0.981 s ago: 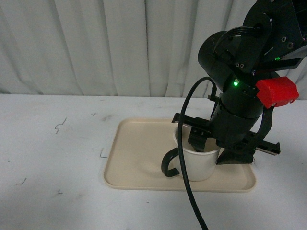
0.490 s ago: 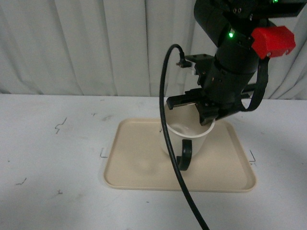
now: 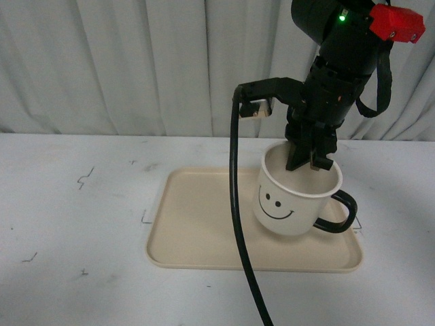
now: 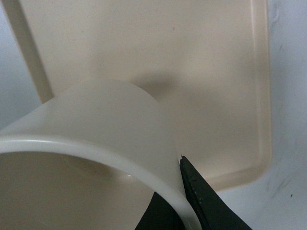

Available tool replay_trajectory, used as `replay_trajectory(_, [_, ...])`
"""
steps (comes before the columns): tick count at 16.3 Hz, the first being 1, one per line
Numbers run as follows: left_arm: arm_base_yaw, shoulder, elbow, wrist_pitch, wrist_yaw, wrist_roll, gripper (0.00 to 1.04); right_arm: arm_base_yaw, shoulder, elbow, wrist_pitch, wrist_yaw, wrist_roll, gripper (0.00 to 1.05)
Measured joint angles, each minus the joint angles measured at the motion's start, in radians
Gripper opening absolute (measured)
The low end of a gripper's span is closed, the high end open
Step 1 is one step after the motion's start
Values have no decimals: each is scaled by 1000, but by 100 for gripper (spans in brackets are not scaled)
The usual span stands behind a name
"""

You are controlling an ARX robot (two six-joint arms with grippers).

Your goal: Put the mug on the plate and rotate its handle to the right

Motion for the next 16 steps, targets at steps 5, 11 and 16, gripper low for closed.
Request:
replay_trajectory(5, [0, 0, 0, 0, 0, 0, 98, -62, 152, 214, -165, -26, -282, 3])
replay_trajectory(11, [0, 0, 0, 0, 0, 0, 98, -44, 356, 501, -268, -42, -459, 3])
replay_trajectory(16, [0, 0, 0, 0, 0, 0, 98, -5, 509, 805, -267, -31, -509, 3])
